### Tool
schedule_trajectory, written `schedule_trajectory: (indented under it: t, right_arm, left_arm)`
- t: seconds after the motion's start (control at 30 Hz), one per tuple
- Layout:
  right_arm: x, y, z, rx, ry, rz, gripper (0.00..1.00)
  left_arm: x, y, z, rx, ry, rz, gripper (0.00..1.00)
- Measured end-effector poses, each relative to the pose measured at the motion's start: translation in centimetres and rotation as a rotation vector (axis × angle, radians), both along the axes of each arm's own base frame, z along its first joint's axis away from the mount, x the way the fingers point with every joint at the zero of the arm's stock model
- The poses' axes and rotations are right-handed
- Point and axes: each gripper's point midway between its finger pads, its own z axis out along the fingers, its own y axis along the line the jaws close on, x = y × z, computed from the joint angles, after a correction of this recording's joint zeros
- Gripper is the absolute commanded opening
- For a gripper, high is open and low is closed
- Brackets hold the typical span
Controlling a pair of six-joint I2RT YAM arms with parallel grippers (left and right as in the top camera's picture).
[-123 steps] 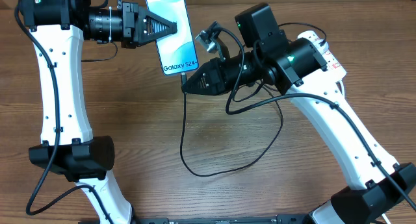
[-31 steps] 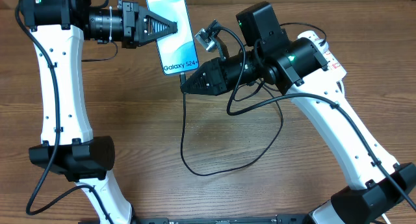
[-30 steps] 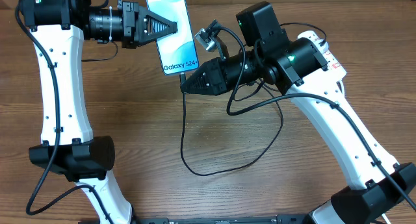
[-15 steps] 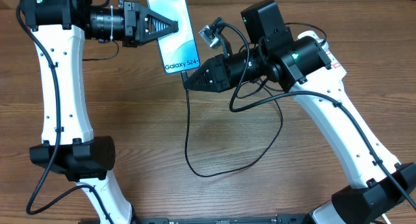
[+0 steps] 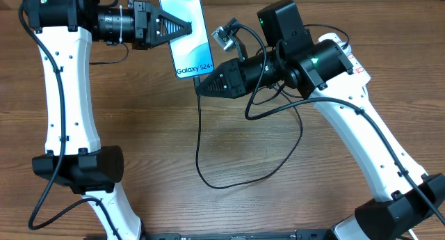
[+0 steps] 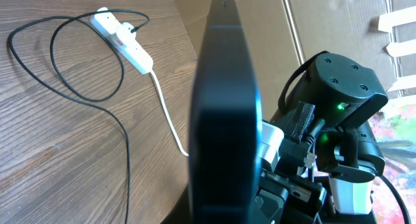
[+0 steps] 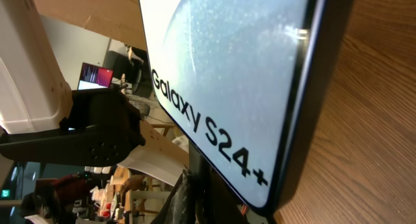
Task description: Plug charger to phone and switch on socket
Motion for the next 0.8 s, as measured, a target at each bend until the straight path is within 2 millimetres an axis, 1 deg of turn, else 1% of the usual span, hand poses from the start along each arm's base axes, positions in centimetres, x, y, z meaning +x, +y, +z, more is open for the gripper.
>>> schedule_trajectory:
  t: [0.23,0.33,0.53,0.57,0.6,0.7,0.73,0.8]
  right_arm:
    - [0.1,0.1,0.2,0.011,0.001,0.000,0.05]
    - [0.4,0.2,0.4,0.019,-0.017,-0.005,0.09]
    - [0.8,0.1,0.5,0.019,-0.027,-0.015,0.09]
    - [0.8,0.1,0.5,0.020,-0.027,-0.016,0.11]
    - [0.8,0.1,0.5,0.019,-0.028,-0.016,0.16]
    - [0.8,0.2,0.6,0.024,-0.033,-0.012,0.43]
    - [0.7,0.2,0.6,0.026,-0.028,-0.012,0.49]
    - [0.7,0.2,0.6,0.028,-0.023,-0.010,0.55]
  left_arm:
    - [0.0,0.0,0.0,-0.001,-0.001,0.001,0.04]
    - [-0.1,0.0,0.0,0.000,0.006,0.000,0.04]
    - [0.0,0.0,-0.2,0.010,0.007,0.003,0.04]
    - [0.0,0.0,-0.2,0.010,0.007,0.003,0.04]
    - [0.0,0.0,-0.2,0.010,0.007,0.003,0.04]
    - [0.1,0.0,-0.4,0.019,0.006,0.005,0.04]
    - [0.1,0.0,-0.5,0.027,0.006,0.007,0.04]
    - [0.3,0.1,-1.1,0.058,0.009,0.013,0.04]
